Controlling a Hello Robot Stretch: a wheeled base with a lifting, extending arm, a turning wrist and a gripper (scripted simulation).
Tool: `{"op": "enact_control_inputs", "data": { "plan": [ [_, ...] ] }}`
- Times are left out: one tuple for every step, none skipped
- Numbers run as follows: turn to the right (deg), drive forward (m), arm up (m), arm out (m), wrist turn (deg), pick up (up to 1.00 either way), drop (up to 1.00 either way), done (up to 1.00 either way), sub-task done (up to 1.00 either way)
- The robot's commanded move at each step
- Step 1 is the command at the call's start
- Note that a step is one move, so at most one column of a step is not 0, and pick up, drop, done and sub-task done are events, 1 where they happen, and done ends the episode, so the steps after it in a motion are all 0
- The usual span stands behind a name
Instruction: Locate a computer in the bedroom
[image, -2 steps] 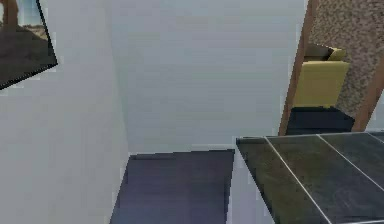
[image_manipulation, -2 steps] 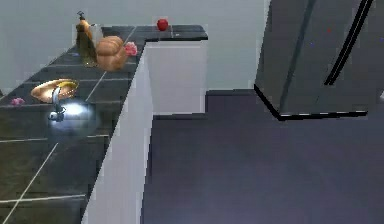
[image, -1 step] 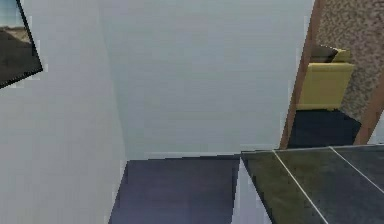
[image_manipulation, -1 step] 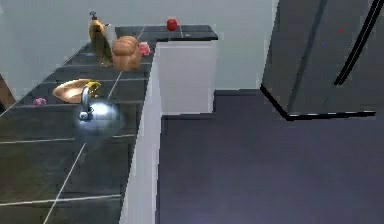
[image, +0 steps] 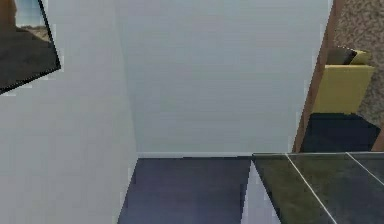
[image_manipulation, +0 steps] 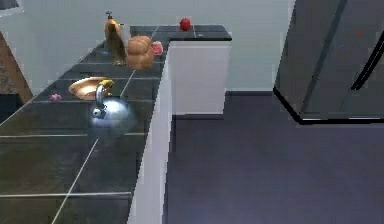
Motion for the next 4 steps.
{"op": "enact_control_inputs", "data": {
  "plan": [
    [0.0, 0.90, 0.00, 0.00, 0.0, 0.00, 0.00, 0.00, 0.00],
    [-3.0, 0.00, 0.00, 0.00, 0.0, 0.00, 0.00, 0.00, 0.00],
    [0.0, 0.30, 0.00, 0.00, 0.0, 0.00, 0.00, 0.00, 0.00],
    [45.0, 0.00, 0.00, 0.00, 0.0, 0.00, 0.00, 0.00, 0.00]
  ]
}}
